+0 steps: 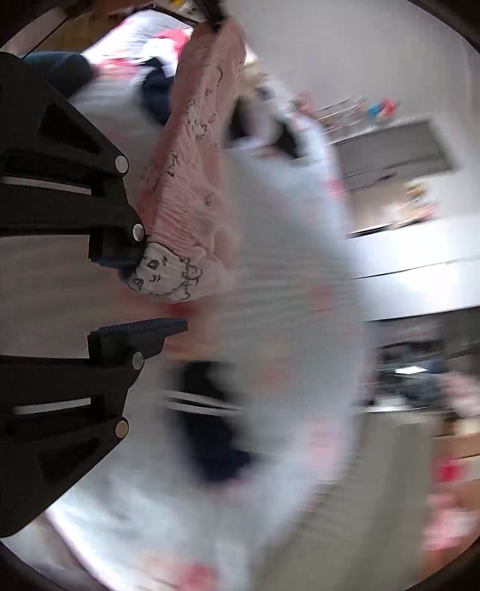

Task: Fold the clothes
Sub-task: 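Lay the pink garment flat on the bed with both grippers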

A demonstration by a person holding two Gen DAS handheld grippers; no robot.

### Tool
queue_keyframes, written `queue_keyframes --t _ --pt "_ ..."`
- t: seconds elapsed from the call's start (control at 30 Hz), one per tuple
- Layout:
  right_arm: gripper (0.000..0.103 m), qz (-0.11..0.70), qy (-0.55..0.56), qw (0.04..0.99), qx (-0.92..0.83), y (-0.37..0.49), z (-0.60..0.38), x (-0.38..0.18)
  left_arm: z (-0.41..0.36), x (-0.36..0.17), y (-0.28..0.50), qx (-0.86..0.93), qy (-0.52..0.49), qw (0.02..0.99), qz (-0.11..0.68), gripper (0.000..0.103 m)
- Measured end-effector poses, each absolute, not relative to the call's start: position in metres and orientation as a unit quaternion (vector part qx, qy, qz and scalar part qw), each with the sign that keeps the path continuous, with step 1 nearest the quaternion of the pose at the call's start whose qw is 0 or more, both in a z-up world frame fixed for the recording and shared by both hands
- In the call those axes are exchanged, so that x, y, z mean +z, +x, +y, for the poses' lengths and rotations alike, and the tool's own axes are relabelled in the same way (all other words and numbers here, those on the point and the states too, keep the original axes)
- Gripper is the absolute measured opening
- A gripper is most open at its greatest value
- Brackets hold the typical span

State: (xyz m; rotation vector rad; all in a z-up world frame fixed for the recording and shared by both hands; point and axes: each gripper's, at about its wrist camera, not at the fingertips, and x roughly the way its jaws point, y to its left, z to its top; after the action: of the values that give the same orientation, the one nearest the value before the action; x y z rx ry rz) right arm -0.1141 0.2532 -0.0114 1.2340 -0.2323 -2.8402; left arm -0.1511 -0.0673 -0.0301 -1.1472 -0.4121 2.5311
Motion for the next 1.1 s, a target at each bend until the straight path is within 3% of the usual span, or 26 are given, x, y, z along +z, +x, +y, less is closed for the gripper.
queue_keyframes --t 0.13,0.27,0.33,0.43,0.57,0.7,0.83,1.0,1.1 --pt "0.023 -0.094 0.494 0.012 -0.865 -0.099 0.246 -0.106 -0.066 -0.132 -0.125 0.833 -0.506 0.135 -0.178 0.009" --pt "0.023 -0.053 0.529 0.008 -0.847 -0.086 0.238 -0.143 -0.066 -0.162 -0.102 0.817 -0.534 0.117 -0.182 0.009" --pt "0.024 -0.039 0.534 -0.001 -0.844 -0.083 0.240 -0.149 -0.068 -0.161 -0.096 0.819 -0.534 0.111 -0.179 0.010" --pt "0.036 -0.058 0.537 -0.011 -0.841 -0.081 0.252 -0.152 -0.074 -0.158 -0.094 0.819 -0.527 0.122 -0.190 0.011" --pt "0.036 -0.081 0.504 -0.003 -0.860 -0.059 0.253 -0.139 -0.069 -0.136 -0.078 0.841 -0.457 0.201 -0.208 0.016" --pt "0.036 -0.092 0.467 0.018 -0.880 -0.055 0.248 -0.118 -0.049 -0.111 -0.076 0.862 -0.424 0.225 -0.163 0.020" --pt "0.036 -0.062 0.476 0.017 -0.877 -0.067 0.233 -0.124 -0.053 -0.118 -0.084 0.861 -0.446 0.182 -0.166 0.029" --pt "0.036 -0.052 0.533 -0.052 -0.843 -0.058 0.259 -0.160 -0.067 -0.152 -0.084 0.841 -0.515 0.111 -0.126 0.030" --pt "0.036 -0.089 0.526 -0.047 -0.844 -0.055 0.277 -0.155 -0.087 -0.139 -0.067 0.852 -0.455 0.156 -0.208 0.033"
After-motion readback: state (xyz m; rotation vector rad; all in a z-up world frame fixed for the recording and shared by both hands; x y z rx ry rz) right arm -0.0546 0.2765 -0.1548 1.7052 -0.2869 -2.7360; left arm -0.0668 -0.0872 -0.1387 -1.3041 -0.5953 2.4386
